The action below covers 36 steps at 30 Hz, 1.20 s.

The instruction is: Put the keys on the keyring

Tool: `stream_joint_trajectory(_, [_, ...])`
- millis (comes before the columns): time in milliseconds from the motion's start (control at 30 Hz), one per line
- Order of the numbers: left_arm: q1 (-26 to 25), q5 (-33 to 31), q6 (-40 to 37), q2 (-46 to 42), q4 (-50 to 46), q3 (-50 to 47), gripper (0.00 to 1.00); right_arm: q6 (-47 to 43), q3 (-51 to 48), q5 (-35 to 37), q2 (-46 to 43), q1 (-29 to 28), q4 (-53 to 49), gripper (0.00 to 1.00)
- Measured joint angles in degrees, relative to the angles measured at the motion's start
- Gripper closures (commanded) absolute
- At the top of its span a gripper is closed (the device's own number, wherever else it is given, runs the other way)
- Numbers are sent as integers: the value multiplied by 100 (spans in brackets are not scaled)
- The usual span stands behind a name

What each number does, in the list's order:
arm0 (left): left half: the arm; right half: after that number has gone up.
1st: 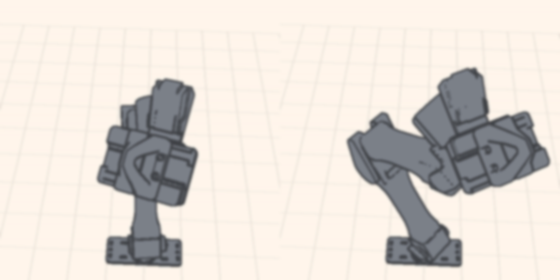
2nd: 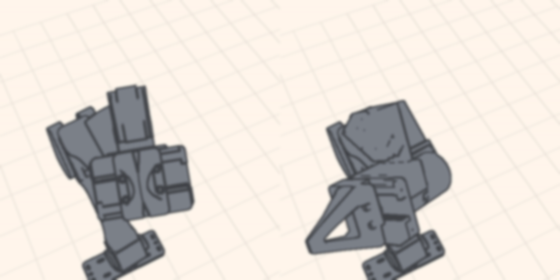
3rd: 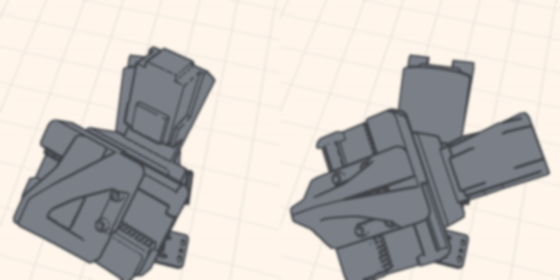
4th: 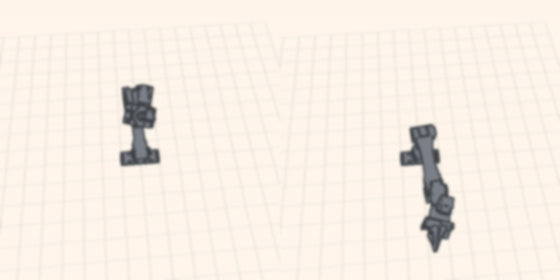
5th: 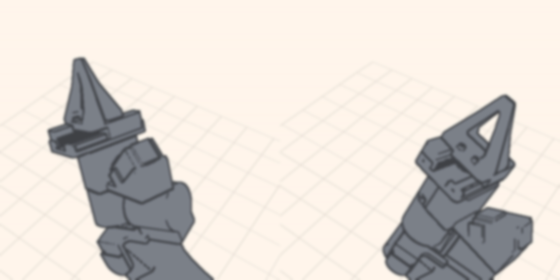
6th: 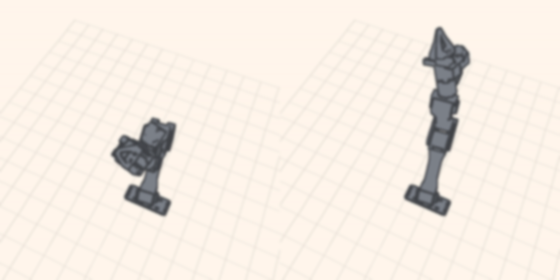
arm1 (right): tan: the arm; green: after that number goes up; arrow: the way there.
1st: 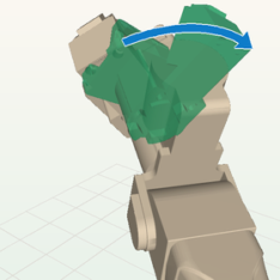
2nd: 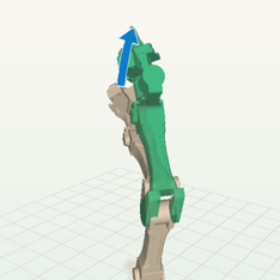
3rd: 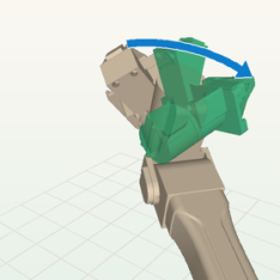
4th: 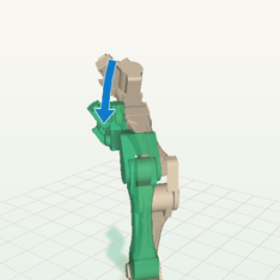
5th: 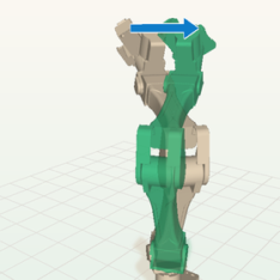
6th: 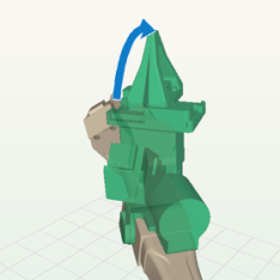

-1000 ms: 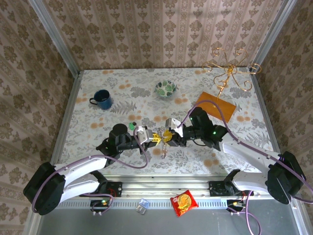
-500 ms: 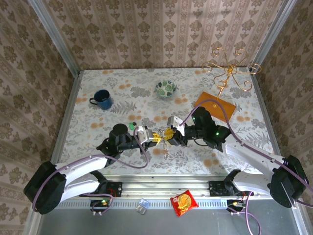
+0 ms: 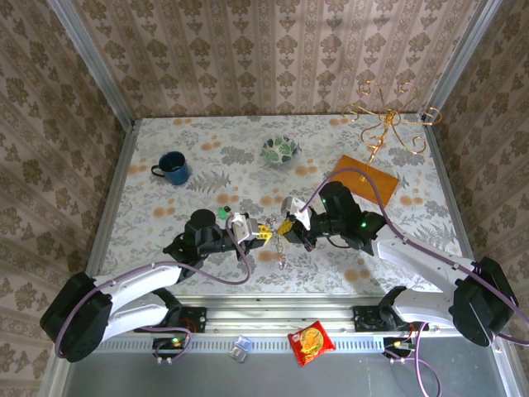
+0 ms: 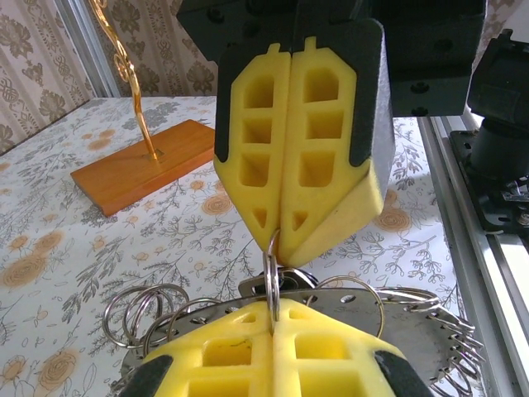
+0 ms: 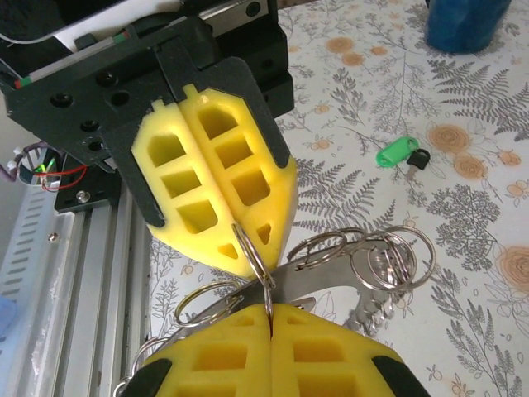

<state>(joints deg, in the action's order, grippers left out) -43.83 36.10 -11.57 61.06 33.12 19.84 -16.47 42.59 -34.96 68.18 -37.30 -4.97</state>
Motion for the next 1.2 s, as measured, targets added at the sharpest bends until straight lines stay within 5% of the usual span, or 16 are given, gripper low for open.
stream_joint_trajectory(167, [0, -118, -4, 2, -48, 0, 100, 103, 107, -66, 396, 28, -42, 100])
stream_joint_trajectory(300, [-74, -354, -109, -7, -7, -31, 100, 236, 155, -125, 509, 42, -37, 75])
stream_joint_trajectory(400, [-157, -420, -184, -74, 31, -81, 100, 282, -37, -72, 245, 55, 251, 67])
stream_joint_trajectory(567, [-190, -442, -201, -90, 116, -157, 100, 273, -426, -116, -299, 72, 745, 66])
stream_joint_trajectory(1200, [-188, -221, 649, 684, 1617, -365, 100, -59, -420, -321, 90, 72, 866, 79])
